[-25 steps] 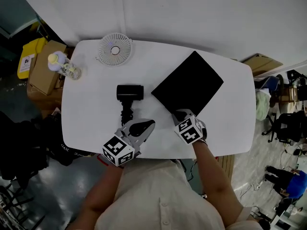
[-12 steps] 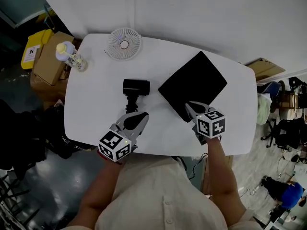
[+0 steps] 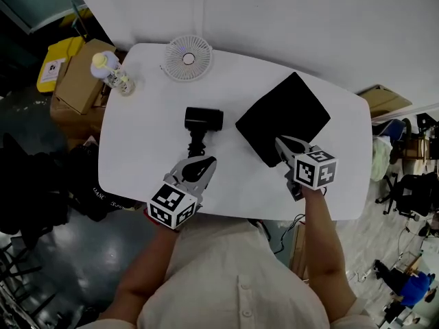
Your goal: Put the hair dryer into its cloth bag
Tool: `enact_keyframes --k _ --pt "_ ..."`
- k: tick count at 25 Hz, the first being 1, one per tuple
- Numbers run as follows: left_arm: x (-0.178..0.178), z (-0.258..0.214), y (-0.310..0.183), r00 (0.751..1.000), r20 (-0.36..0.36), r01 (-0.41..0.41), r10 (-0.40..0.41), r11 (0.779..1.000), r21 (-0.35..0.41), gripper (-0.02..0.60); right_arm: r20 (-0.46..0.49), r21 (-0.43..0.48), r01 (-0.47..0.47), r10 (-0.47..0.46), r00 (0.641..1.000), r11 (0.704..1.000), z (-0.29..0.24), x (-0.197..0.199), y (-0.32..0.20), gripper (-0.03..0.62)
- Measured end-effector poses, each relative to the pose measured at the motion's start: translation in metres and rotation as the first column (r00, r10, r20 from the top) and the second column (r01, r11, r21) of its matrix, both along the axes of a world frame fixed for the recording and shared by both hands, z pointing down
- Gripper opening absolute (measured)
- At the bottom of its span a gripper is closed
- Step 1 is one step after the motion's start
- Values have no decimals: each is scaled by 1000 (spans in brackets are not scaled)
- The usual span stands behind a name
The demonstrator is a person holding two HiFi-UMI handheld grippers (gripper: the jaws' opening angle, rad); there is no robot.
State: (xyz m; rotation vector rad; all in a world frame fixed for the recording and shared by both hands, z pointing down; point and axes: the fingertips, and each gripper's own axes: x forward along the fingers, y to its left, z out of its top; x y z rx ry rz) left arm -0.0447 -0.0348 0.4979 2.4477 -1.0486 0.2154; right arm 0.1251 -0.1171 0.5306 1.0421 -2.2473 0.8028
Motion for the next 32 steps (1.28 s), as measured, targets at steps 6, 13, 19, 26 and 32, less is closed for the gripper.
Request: enact_keyframes --k 6,13,19,26,32 --pt "-51 31 -19 951 245 206 -190 978 -39 238 4 3 -18 18 1000 1000 -6 2 -2 21" --pt "-45 99 -23 929 363 188 -73 937 -295 334 22 -10 -48 48 999 999 -5 4 -5 21" --pt "-41 120 -27 901 422 236 -97 927 -291 353 31 -10 -56 56 998 998 -7 2 -6 21" --pt "-35 124 -35 890 440 260 -117 924 -281 353 33 -11 -58 58 998 998 -7 2 -5 20" --pt "-38 134 -38 879 458 289 -131 910 -296 351 46 -5 -71 72 996 997 -10 1 -5 20"
